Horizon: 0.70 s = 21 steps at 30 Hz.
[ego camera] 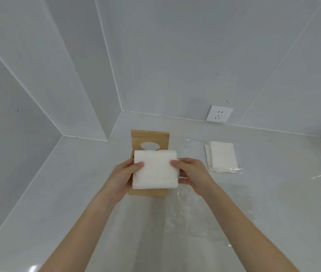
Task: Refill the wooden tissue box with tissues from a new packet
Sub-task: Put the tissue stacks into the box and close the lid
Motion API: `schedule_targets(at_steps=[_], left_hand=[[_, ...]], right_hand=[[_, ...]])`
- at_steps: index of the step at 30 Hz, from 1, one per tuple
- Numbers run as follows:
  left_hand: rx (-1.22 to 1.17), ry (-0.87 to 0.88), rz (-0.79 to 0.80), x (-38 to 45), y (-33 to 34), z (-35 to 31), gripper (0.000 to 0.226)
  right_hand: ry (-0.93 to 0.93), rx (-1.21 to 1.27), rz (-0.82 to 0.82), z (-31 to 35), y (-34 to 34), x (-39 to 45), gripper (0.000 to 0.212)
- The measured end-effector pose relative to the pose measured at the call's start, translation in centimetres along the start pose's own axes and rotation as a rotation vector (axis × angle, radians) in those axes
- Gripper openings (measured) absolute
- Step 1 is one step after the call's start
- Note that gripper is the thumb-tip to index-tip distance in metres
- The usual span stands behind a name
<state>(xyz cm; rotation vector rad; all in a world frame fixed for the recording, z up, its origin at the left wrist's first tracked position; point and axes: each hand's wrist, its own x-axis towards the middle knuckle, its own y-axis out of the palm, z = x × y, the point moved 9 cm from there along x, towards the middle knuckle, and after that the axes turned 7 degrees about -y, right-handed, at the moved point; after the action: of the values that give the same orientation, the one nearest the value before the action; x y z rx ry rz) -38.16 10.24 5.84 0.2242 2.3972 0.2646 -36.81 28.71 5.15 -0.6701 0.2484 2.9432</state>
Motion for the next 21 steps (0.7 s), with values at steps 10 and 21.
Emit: schedule_targets(at_steps=[10, 21], left_hand=[[0.394, 0.18, -0.324, 1.8, -4.0, -4.2, 0.027], [0.754, 0.296, -0.505, 2.3, -3.8, -4.6, 0.024]], right_hand=[[-0.086, -0.385, -0.121, 1.0, 1.3, 1.9, 0.013], [-0.19, -0.739, -0.261, 1.5, 1.1, 2.5, 0.028]])
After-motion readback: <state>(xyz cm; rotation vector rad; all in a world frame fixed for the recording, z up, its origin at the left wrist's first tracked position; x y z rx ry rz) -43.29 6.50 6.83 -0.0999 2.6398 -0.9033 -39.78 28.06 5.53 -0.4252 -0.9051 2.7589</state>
